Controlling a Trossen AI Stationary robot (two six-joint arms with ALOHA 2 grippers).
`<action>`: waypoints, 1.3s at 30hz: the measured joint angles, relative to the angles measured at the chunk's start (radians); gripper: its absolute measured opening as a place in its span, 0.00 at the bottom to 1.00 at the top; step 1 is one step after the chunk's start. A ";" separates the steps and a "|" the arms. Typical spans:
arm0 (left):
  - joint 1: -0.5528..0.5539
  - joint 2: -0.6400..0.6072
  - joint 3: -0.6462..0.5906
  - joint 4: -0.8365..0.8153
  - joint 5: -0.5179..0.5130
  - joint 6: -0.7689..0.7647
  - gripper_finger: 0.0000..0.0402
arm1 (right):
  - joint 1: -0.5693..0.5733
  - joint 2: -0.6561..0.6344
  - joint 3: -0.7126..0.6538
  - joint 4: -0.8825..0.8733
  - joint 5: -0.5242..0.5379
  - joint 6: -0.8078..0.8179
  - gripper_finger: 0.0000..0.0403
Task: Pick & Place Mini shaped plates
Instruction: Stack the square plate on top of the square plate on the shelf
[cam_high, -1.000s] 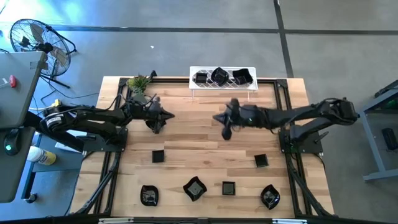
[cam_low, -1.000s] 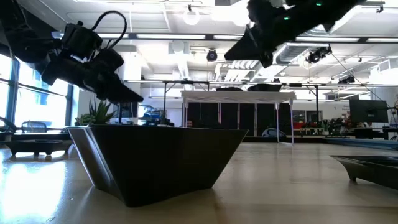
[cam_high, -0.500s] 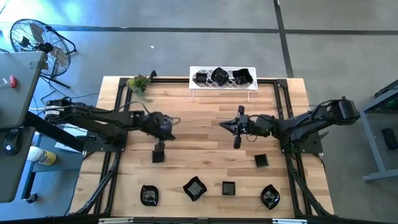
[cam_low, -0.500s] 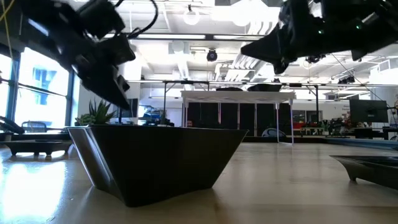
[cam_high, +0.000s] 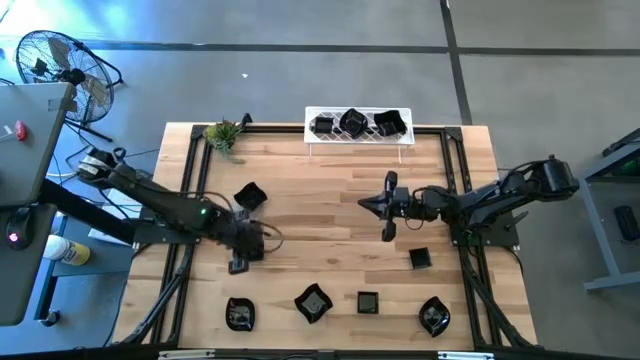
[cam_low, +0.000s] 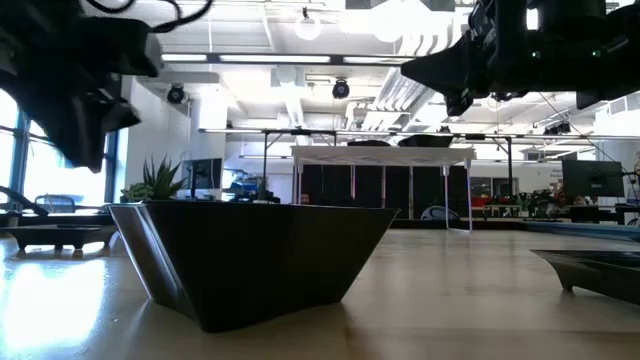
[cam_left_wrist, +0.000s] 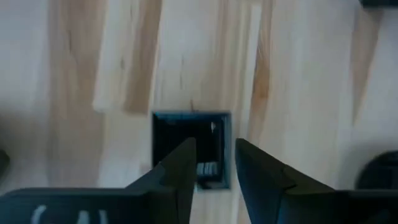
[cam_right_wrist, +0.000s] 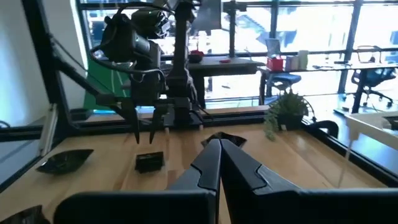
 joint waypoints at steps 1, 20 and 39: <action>-0.021 0.012 0.000 -0.002 -0.016 -0.032 0.29 | 0.000 0.000 0.000 0.003 0.001 -0.004 0.01; -0.146 0.328 0.079 -0.003 -0.087 -0.164 0.29 | 0.000 0.000 0.000 0.003 0.005 -0.009 0.01; -0.146 0.362 0.144 -0.017 -0.087 -0.180 0.09 | 0.000 0.000 0.000 0.002 0.005 -0.013 0.01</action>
